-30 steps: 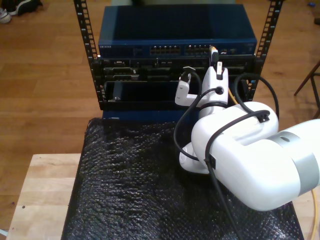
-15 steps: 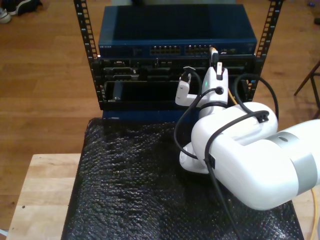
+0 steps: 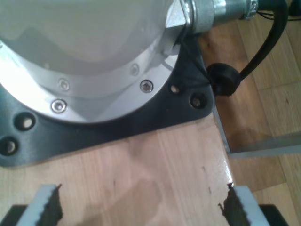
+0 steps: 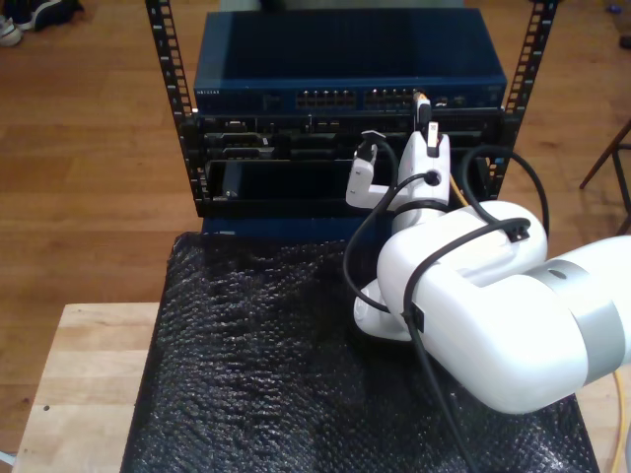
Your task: Grab the cable and plug it in
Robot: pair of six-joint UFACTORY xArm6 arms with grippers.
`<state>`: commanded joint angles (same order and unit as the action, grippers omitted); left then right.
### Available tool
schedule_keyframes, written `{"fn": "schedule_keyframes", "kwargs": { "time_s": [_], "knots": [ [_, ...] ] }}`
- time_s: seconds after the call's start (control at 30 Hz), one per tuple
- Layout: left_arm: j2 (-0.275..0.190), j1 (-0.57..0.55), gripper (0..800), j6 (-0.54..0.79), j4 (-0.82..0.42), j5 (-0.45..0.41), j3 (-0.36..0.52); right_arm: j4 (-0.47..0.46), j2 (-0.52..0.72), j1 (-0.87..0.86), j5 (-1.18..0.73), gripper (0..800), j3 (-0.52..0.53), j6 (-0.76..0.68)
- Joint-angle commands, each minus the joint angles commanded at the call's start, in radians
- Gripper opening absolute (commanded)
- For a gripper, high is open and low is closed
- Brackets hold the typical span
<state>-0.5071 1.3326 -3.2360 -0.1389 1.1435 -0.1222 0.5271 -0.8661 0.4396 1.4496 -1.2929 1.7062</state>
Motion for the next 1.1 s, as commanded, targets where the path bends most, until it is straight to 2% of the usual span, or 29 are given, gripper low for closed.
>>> {"fn": "schedule_keyframes", "kwargs": {
  "time_s": [1.1],
  "knots": [
    [0.002, 0.0, 800, 0.0, 0.0, 0.0, 0.0, -0.002, -0.015, -0.005, -0.003, 0, -0.023, 0.0]
  ]
}}
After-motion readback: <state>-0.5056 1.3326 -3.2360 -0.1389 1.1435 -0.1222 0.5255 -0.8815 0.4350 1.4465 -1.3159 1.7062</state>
